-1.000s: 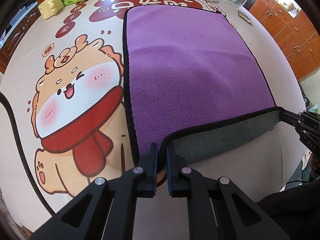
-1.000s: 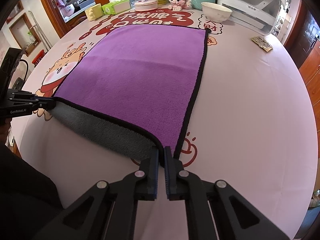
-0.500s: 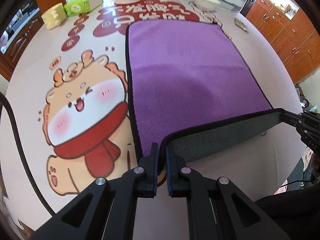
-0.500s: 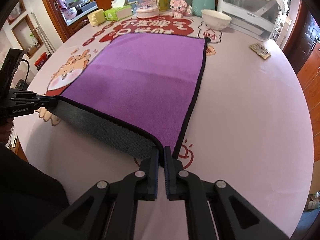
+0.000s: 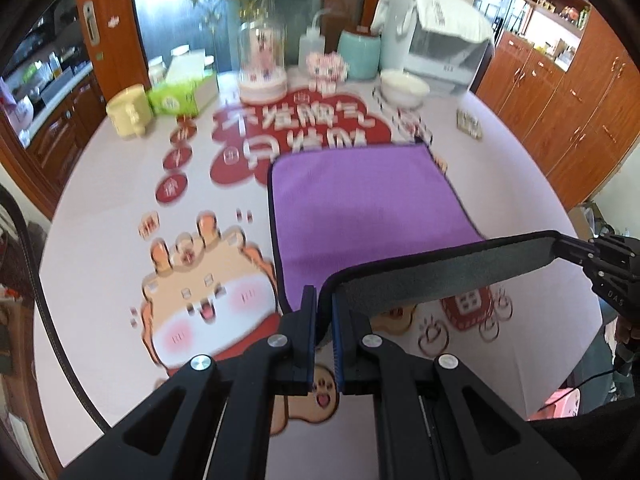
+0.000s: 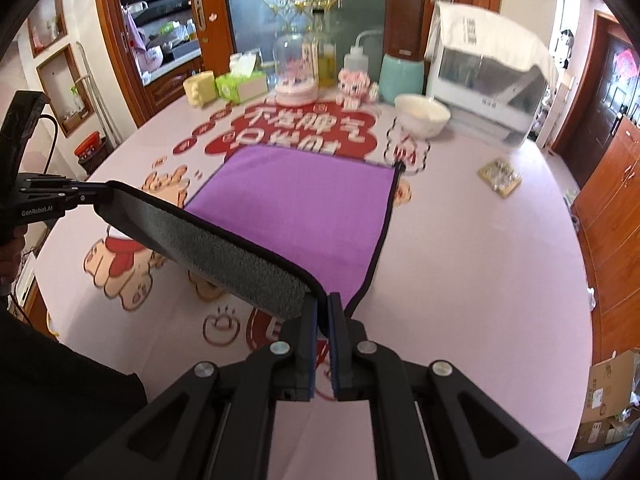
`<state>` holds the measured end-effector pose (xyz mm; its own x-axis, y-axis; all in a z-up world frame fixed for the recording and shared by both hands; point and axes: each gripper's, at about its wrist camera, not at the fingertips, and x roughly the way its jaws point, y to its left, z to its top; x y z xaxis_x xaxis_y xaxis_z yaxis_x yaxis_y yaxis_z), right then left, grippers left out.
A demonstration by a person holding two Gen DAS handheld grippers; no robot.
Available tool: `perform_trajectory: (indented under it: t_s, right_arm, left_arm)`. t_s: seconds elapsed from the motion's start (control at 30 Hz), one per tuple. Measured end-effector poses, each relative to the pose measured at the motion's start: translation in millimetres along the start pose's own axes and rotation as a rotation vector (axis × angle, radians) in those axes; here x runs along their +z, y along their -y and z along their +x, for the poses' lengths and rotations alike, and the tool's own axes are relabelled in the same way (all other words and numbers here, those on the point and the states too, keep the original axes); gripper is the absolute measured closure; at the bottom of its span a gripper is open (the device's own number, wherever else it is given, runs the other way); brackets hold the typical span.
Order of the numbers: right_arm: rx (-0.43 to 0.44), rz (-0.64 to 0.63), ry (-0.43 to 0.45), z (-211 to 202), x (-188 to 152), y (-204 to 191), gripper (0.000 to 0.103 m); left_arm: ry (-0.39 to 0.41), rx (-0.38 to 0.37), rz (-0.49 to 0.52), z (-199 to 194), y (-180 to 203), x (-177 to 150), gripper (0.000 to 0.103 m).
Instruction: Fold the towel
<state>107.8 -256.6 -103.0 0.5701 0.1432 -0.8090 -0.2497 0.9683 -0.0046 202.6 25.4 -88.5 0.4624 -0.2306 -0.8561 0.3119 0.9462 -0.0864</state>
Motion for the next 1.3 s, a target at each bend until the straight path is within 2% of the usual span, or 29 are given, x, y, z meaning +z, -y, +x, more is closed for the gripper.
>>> perform_trajectory:
  t_s: [0.27,0.6,0.97,1.3]
  right_arm:
    - [-0.04,-0.011,0.105,-6,40,12,0.099]
    - [-0.059,-0.002,0.174,24,83,29,0.099]
    - [-0.064,0.021,0.155,95,118,53,0.099]
    - [-0.042,0.041,0.115,152,128,68,0.098]
  left_arm:
    - [0.103,0.027,0.038,-10,0,46,0.098]
    - [0.167,0.058,0.027,20,-10,97,0.098]
    - [0.13,0.077,-0.012,92,-28,133,0.098]
    - [0.059,0.09,-0.067,159,-44,144,0.098]
